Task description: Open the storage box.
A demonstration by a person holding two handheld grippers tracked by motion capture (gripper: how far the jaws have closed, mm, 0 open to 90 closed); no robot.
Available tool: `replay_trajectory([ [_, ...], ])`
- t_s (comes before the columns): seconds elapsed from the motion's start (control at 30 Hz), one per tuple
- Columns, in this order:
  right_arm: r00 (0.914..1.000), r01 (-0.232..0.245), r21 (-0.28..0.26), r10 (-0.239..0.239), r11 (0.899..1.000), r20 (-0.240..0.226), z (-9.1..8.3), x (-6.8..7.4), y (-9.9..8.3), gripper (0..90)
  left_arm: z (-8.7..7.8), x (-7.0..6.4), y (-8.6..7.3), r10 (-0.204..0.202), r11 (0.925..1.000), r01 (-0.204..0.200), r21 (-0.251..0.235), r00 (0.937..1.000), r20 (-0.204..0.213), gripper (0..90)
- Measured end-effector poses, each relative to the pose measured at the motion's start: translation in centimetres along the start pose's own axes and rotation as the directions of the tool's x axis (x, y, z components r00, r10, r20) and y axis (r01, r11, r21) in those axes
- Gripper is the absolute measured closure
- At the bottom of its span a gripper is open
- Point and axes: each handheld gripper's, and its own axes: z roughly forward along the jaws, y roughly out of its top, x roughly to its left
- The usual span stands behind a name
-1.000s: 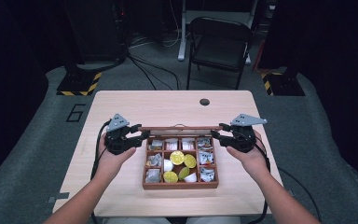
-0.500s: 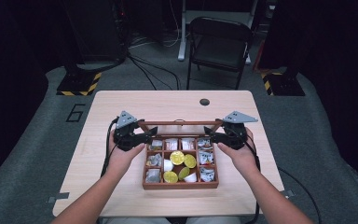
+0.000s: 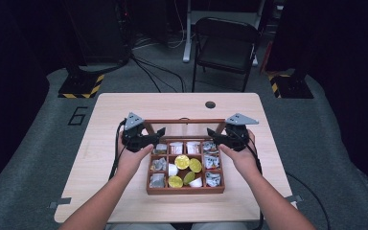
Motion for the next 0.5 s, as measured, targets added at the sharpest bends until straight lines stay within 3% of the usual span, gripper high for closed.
replay_trajectory([
  [0.33, 0.9997, 0.006, 0.009, -0.006, 1.0, 0.023, 1.2, -0.1, -0.4, 34.7, 1.2, 0.2, -0.4, -0.001, 1.0, 0.0, -0.007, 0.9997, -0.026, 27.5],
  [0.5, 0.9994, -0.001, 0.004, 0.001, 1.0, 0.033, 1.6, -0.2, -0.5, 34.1, 1.7, 0.4, -0.7, -0.025, 0.9996, 0.025, -0.011, 0.9994, -0.022, 26.7],
])
